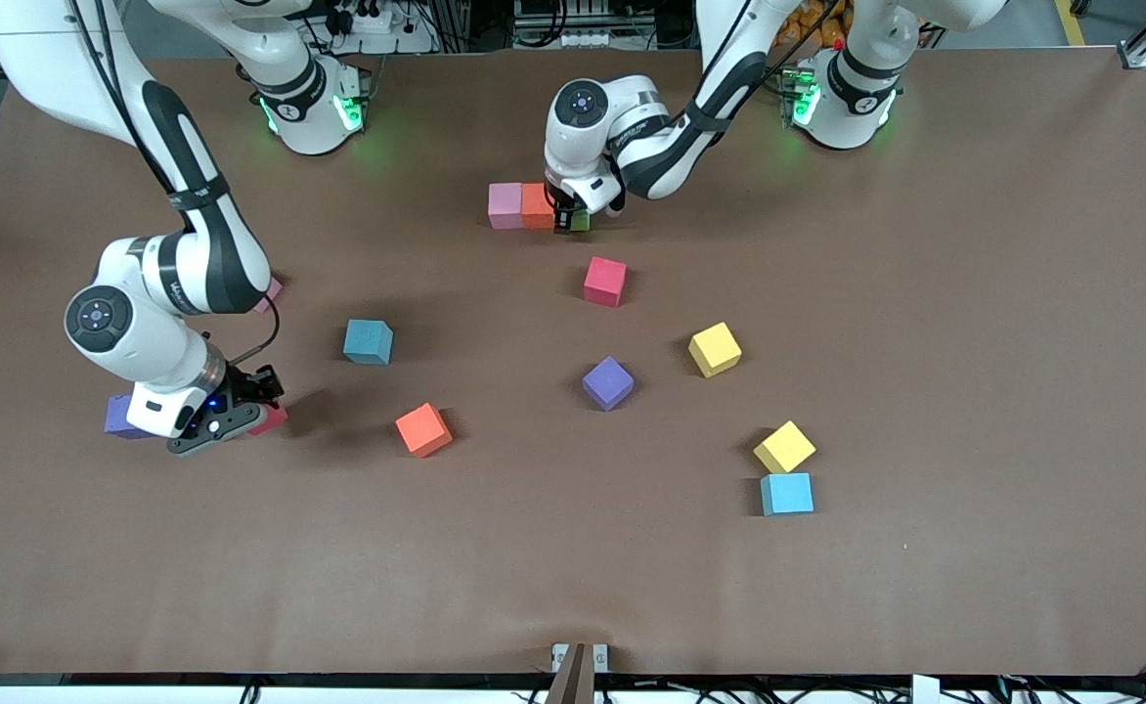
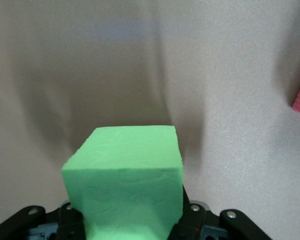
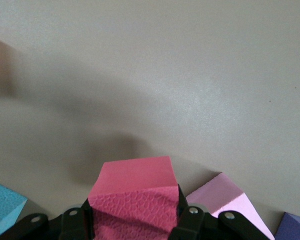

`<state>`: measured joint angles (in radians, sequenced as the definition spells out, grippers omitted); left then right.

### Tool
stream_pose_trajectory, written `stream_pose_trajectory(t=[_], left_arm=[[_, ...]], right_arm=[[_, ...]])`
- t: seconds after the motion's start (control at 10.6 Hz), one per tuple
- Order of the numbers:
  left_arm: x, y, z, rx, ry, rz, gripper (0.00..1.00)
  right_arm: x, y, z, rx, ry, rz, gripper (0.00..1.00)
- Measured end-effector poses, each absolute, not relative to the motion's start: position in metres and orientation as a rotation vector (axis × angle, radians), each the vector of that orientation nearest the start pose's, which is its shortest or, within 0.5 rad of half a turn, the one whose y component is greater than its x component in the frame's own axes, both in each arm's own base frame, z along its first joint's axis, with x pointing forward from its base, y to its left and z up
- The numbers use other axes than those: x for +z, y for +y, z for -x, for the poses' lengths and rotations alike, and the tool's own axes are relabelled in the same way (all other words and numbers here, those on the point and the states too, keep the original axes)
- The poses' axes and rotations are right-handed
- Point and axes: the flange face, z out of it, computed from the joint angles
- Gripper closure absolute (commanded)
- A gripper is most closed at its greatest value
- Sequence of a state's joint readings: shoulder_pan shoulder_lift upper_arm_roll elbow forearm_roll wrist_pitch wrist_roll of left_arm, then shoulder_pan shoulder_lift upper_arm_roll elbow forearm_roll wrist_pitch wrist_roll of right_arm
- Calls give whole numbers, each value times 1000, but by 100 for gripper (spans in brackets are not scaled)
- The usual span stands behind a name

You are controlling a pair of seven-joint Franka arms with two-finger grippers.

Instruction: Form number 2 with 11 blocks

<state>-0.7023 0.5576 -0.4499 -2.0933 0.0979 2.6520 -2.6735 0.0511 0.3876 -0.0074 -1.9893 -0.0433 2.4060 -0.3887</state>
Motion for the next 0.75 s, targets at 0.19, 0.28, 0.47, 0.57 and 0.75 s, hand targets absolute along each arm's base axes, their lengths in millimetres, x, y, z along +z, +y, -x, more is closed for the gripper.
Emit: stream_pose_trajectory(t=[0.19, 0.28, 0.47, 0.57, 0.75], left_arm=[[182, -538, -236, 302, -2132, 2284, 0], [182, -539, -236, 302, -2131, 2285, 0], [182, -539, -235, 299, -2127, 2284, 0], [181, -538, -234, 295, -2121, 2281, 0], [183, -538, -234, 282, -2108, 2275, 0]], right_arm=[[275, 30, -609, -33, -739, 3090, 66], [275, 30, -608, -30, -741, 3089, 66], [274, 32, -607, -28, -745, 3088, 66], [276, 35, -607, -29, -753, 3085, 66], [281, 41, -605, -17, -766, 3081, 66]])
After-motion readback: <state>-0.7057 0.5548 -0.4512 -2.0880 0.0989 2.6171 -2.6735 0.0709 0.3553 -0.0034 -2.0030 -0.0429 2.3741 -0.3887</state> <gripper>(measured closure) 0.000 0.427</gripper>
